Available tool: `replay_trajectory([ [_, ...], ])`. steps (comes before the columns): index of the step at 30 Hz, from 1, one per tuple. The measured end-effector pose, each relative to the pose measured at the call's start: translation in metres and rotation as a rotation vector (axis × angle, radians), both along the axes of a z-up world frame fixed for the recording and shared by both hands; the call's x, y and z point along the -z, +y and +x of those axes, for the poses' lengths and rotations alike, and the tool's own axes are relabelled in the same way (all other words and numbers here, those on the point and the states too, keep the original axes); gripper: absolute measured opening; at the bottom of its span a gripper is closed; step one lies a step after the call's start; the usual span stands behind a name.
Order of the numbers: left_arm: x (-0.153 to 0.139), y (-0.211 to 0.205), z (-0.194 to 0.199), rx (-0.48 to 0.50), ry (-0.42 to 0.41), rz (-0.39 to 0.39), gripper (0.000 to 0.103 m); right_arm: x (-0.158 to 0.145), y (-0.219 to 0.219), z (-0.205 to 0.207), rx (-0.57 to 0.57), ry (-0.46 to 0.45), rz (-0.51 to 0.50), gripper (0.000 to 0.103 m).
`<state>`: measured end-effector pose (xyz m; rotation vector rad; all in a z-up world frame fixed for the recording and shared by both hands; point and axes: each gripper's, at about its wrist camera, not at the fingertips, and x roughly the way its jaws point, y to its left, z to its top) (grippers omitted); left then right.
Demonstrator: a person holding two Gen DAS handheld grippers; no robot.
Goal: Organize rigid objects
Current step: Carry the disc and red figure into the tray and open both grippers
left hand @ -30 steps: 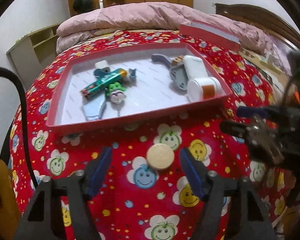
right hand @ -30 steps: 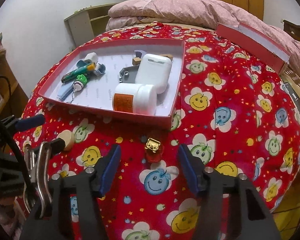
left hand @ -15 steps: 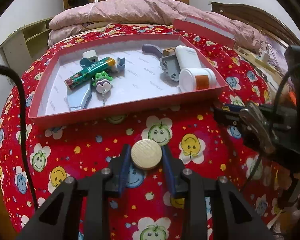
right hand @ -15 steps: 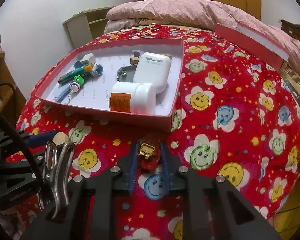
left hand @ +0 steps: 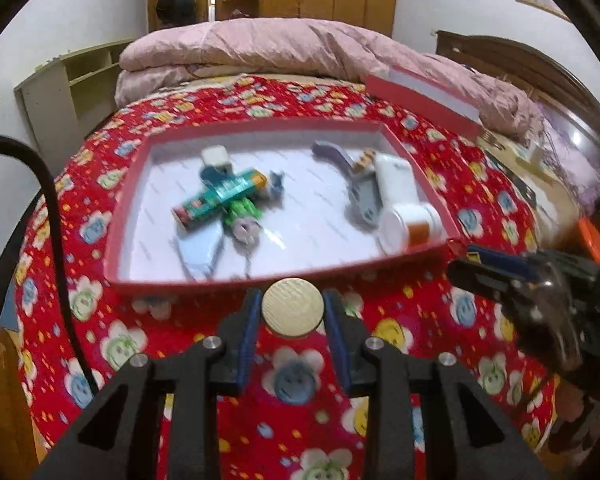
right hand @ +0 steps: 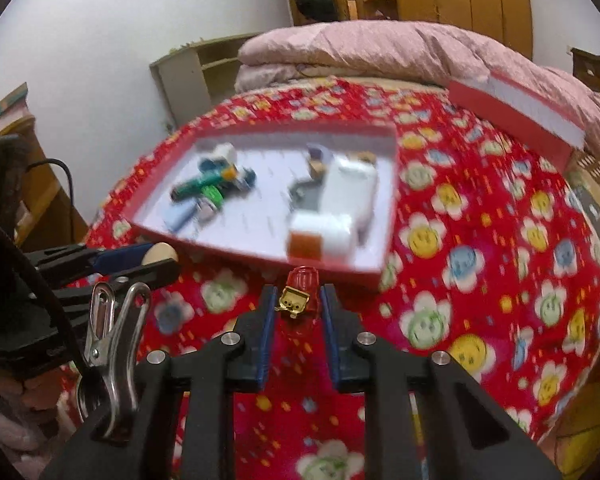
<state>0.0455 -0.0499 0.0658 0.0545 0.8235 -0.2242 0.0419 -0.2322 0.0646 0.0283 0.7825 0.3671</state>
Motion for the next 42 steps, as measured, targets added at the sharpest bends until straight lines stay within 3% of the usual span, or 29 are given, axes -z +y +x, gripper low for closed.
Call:
replay_trajectory([
  [16,-0.009,0.021,0.055,-0.119,-0.022,-0.007,0.033,-0.007,0.040,0.054,0.010,-0.013,-0.006,0.022],
  [36,-0.002,0.020,0.076,-0.128,-0.009,0.013,0.033,0.003,0.037,0.082,0.048,0.012,-0.023,0.022],
  [38,-0.002,0.020,0.075,-0.130,-0.017,0.010,0.035,0.004,0.037,0.083,0.050,0.017,-0.016,0.025],
  [40,-0.004,0.019,0.075,-0.124,-0.024,0.013,0.045,0.005,0.037,0.084,0.051,0.018,-0.011,0.035],
  [42,-0.007,0.019,0.072,-0.122,-0.043,0.020,0.052,0.004,0.037,0.083,0.049,0.017,-0.006,0.038],
])
